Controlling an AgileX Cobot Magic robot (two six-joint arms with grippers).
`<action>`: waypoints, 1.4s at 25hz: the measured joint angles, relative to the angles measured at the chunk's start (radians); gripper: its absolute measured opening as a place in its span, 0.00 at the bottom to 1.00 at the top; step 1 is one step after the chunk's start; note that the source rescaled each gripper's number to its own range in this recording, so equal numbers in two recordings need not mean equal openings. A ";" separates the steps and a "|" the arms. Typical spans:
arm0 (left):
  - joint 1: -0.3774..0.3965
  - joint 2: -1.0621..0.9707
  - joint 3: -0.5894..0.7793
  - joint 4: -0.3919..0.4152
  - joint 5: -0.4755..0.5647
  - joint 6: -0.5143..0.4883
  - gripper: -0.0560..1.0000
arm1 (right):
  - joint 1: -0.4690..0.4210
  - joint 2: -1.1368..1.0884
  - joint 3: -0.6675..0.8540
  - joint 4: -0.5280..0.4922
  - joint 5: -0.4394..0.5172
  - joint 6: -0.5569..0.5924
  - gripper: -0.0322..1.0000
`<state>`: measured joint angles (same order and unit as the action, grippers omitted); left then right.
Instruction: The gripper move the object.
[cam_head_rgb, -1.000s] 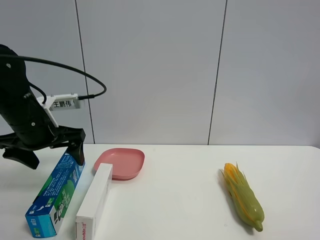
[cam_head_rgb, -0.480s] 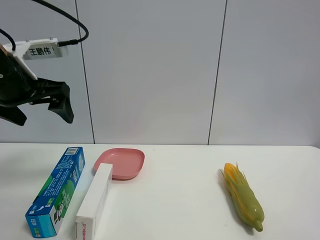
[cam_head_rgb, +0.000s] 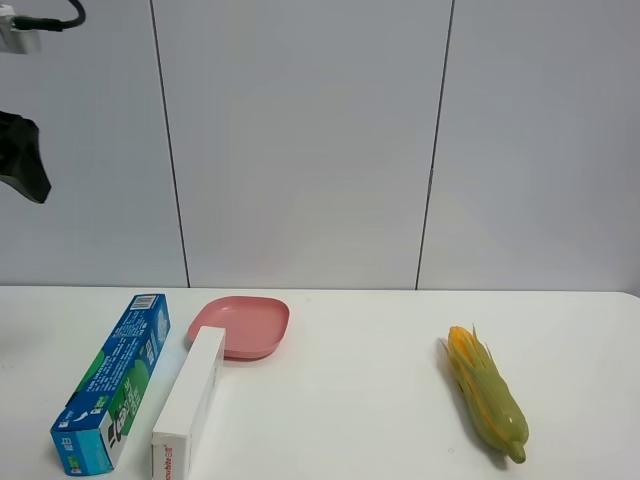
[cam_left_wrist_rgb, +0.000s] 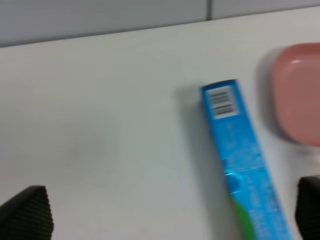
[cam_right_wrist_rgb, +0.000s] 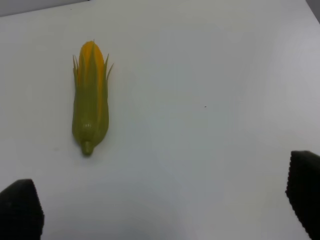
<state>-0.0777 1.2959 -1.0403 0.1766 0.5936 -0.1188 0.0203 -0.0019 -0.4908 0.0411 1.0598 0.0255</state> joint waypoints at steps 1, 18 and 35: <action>0.024 -0.014 0.000 0.002 0.007 0.016 0.99 | 0.000 0.000 0.000 0.000 0.000 0.000 1.00; 0.118 -0.433 0.127 0.001 0.075 0.060 1.00 | 0.000 0.000 0.000 0.000 0.000 0.000 1.00; 0.118 -0.984 0.325 -0.071 0.367 -0.048 1.00 | 0.000 0.000 0.000 0.000 0.000 0.000 1.00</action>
<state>0.0407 0.3124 -0.7152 0.1055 0.9601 -0.1669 0.0203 -0.0019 -0.4908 0.0411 1.0598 0.0255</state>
